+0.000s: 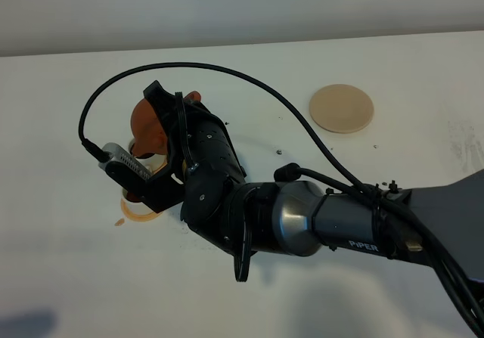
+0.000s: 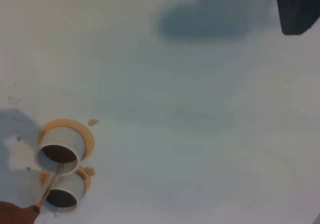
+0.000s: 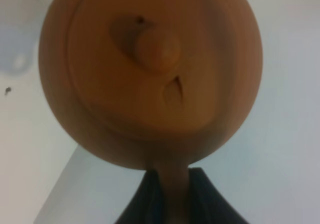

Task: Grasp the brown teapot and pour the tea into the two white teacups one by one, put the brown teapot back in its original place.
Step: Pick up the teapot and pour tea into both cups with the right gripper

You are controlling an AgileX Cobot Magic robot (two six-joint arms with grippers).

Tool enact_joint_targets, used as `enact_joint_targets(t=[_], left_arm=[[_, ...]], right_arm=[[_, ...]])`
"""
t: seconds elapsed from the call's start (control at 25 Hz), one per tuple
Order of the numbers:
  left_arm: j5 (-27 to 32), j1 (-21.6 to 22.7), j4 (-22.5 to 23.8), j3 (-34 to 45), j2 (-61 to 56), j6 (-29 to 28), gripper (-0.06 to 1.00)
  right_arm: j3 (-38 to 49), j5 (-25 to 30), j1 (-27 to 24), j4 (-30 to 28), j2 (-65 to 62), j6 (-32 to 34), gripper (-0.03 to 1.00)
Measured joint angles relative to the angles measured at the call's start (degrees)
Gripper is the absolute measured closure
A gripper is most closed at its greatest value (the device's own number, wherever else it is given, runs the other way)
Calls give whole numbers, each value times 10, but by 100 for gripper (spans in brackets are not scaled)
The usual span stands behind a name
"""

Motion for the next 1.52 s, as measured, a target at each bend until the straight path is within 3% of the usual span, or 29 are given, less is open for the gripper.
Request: enact_joint_targets(t=[1.52], left_arm=[[0, 0, 0, 0, 0, 0, 67]], right_arm=[[0, 4, 0, 26, 0, -45, 88]])
